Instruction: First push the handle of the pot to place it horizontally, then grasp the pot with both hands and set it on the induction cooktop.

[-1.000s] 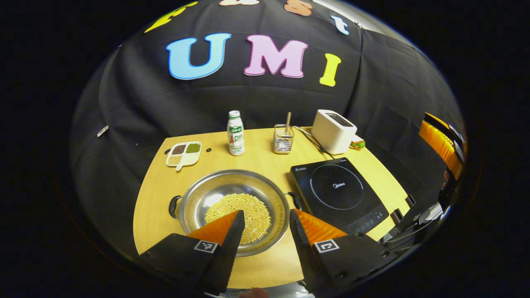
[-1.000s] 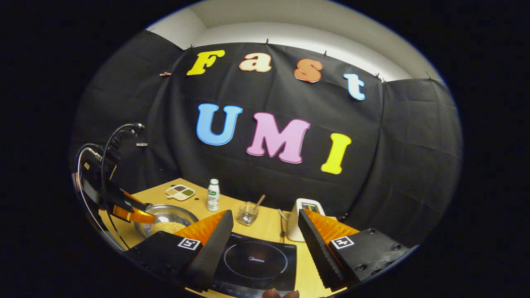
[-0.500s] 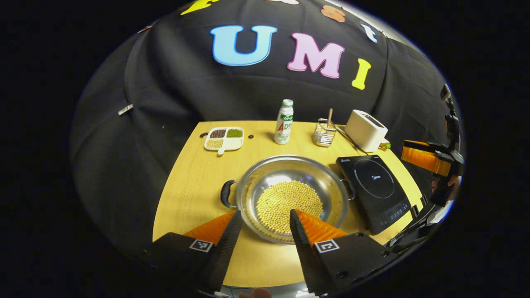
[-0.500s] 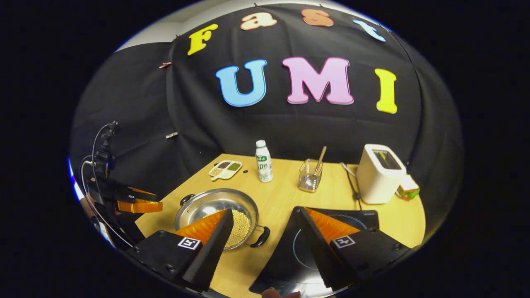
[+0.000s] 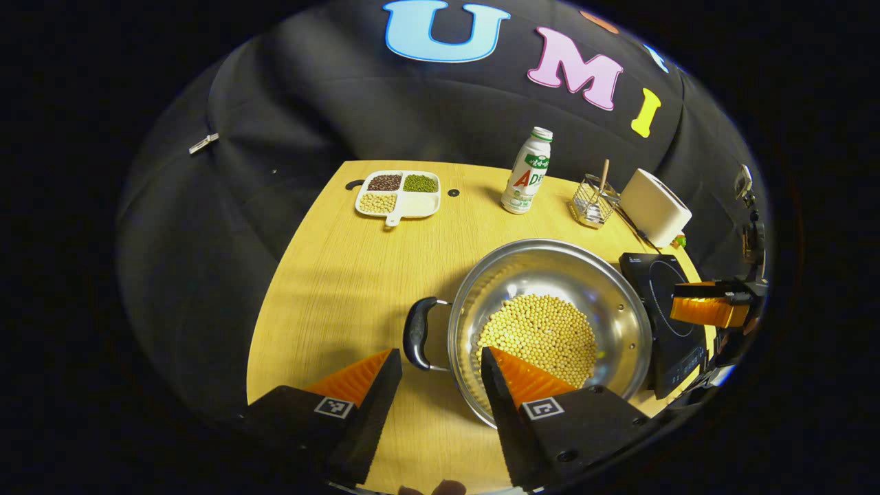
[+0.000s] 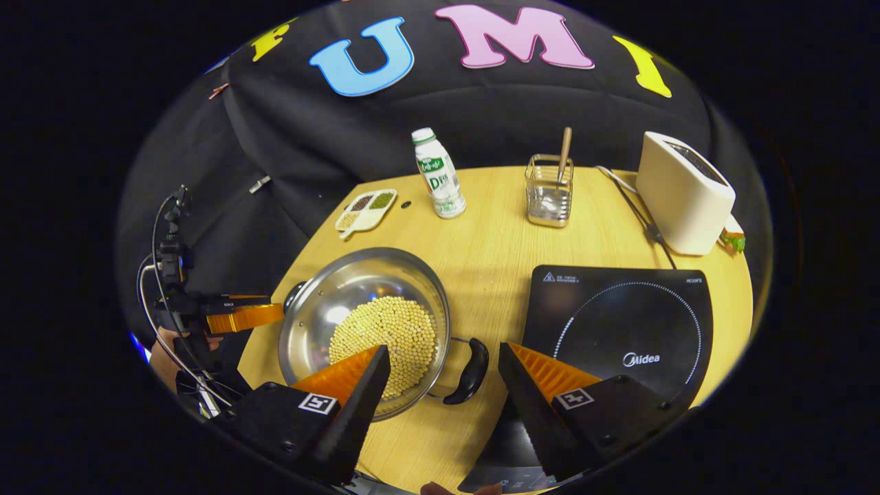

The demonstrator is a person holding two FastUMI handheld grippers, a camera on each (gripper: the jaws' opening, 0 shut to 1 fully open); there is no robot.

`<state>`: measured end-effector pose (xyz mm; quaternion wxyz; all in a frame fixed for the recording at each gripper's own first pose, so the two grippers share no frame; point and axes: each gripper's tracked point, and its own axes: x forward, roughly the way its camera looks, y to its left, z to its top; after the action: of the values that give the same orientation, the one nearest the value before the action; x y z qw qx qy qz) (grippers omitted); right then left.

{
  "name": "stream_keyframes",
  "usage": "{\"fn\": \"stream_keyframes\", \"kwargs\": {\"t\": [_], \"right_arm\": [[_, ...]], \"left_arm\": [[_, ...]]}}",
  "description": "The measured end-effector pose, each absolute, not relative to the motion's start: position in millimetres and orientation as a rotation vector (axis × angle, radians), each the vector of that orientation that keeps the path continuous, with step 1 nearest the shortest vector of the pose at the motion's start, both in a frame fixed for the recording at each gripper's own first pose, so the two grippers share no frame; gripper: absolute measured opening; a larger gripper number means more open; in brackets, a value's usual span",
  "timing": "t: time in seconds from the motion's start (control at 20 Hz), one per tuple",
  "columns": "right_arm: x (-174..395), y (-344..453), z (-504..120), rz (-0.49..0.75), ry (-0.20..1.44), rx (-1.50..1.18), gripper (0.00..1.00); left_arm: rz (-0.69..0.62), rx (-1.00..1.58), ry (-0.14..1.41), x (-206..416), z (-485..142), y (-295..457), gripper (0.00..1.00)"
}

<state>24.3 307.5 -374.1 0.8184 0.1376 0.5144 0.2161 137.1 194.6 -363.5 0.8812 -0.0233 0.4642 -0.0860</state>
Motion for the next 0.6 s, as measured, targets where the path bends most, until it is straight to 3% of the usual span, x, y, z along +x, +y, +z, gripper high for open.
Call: {"fn": "stream_keyframes", "kwargs": {"t": [0.4,0.55,0.6], "right_arm": [[19,321,-433,0.399,1.224,0.245,0.98],[9,326,-447,0.398,1.264,0.206,0.88],[9,325,-448,0.393,1.261,0.188,0.78]], "left_arm": [[-0.210,0.007,1.077,163,-402,193,0.74],[-0.193,-0.019,1.108,161,-416,196,0.73],[-0.188,-0.035,1.121,158,-420,195,0.75]]}}
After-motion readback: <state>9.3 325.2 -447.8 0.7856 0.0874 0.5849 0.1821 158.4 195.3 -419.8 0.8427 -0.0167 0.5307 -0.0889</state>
